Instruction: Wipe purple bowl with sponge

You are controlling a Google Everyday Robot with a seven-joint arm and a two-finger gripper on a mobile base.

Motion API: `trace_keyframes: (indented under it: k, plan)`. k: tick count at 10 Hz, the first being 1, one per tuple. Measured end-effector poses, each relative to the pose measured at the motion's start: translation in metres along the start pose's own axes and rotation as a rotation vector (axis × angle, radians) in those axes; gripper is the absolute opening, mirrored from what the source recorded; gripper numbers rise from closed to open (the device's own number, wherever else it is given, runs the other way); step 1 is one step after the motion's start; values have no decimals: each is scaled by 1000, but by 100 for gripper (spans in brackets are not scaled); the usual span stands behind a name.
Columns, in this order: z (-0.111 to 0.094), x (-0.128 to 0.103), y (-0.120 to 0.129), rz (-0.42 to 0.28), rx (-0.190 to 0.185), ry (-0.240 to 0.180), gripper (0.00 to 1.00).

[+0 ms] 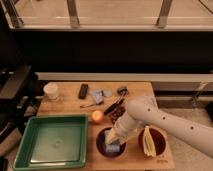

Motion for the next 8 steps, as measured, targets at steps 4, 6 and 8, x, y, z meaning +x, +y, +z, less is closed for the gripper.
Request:
trace_keyframes:
  k: [4,6,8]
  plan:
    - [6,-28,4,41,8,-22,10]
    - [-5,-35,22,81,-13,-15,10]
    - [-22,-33,40,108,-56,-9,10]
